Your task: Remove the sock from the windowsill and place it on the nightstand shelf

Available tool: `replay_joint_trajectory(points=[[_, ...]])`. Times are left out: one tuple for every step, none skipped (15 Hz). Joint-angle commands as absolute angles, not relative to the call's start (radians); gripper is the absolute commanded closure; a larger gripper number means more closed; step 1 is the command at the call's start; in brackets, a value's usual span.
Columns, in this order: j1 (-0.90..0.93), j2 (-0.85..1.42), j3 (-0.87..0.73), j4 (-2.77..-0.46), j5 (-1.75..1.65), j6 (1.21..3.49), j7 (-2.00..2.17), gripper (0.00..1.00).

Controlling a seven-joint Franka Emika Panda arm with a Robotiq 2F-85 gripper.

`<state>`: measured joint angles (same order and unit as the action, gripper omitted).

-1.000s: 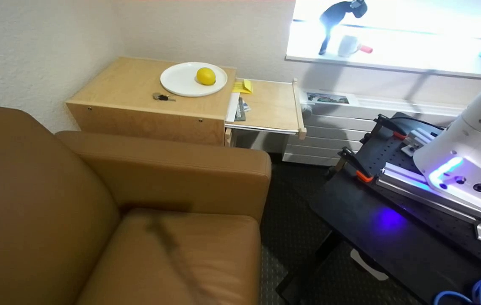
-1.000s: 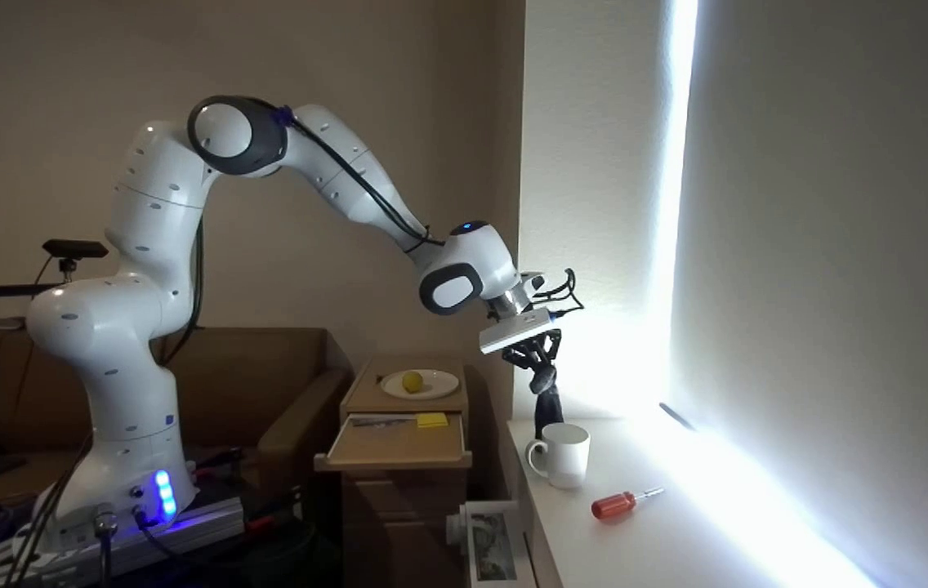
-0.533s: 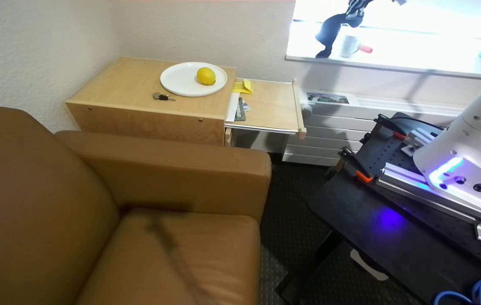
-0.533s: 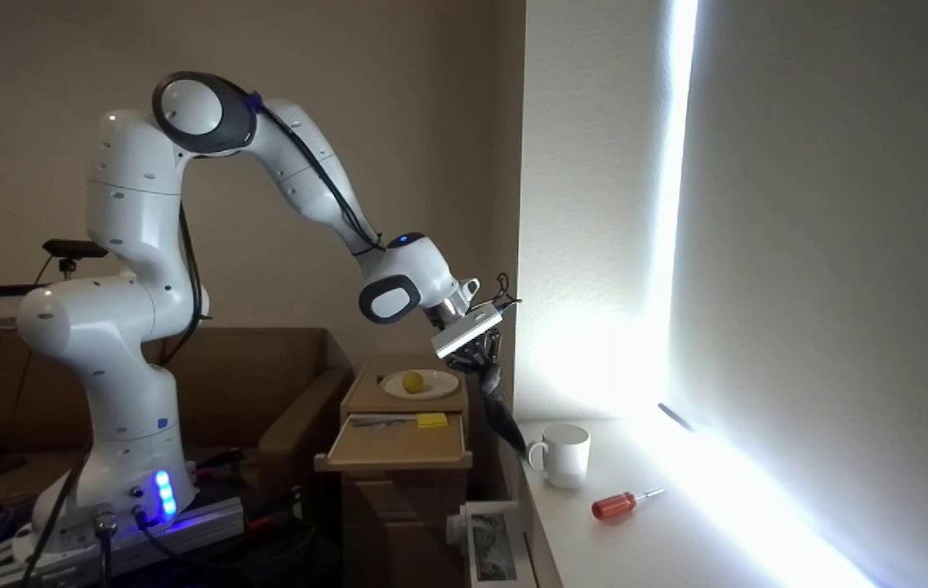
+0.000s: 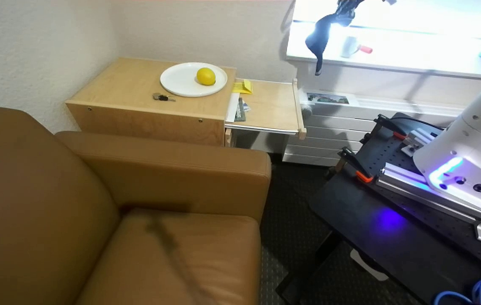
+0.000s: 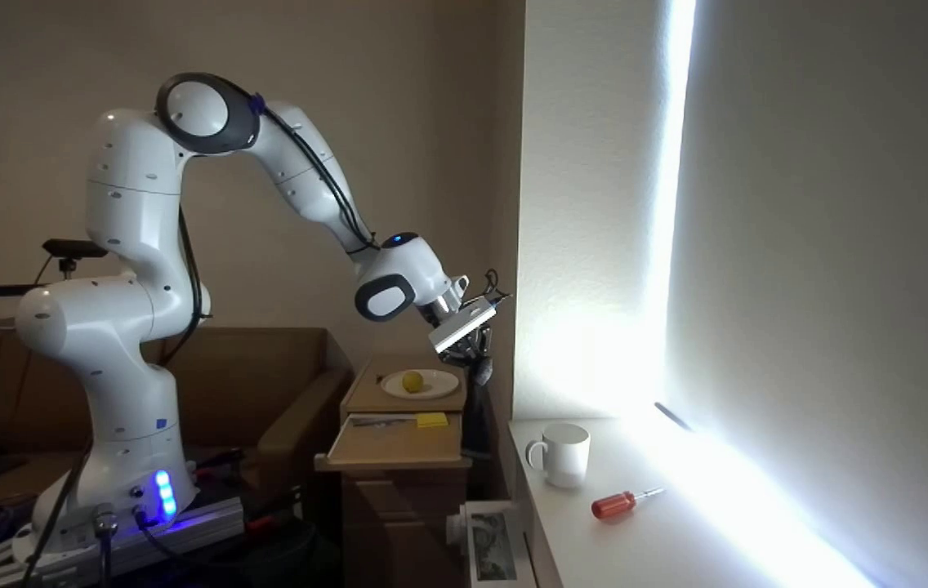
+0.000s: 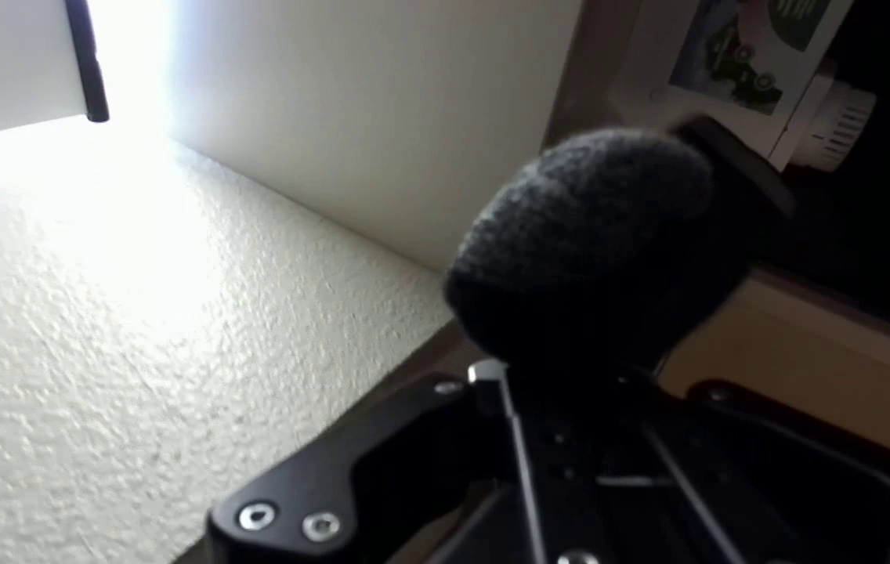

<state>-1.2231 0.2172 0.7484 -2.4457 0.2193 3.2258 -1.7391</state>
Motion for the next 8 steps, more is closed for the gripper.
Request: replay_joint_trajectory(points=[[-1.309,0.142,0.976,-2.550,0.215,3.244,-1.783,0.98],[-1.330,0.137,1.034,-2.565,0.209,3.252,-1.794,0.98],[-1.351,0.123,1.097,-2.582,0.204,3.240,-1.798,0.98],[-1.366,0.107,1.155,-2.600,0.202,3.233,-1.800,0.98],[-1.379,0.090,1.206,-2.624,0.200,3.226,-1.801,0.98],[-1.385,0.081,1.239,-2.636,0.196,3.205,-1.806,0.98],[-1.376,0.058,1.254,-2.659,0.196,3.196,-1.804,0.98],[-1.378,0.045,1.280,-2.679,0.194,3.193,-1.812,0.98]])
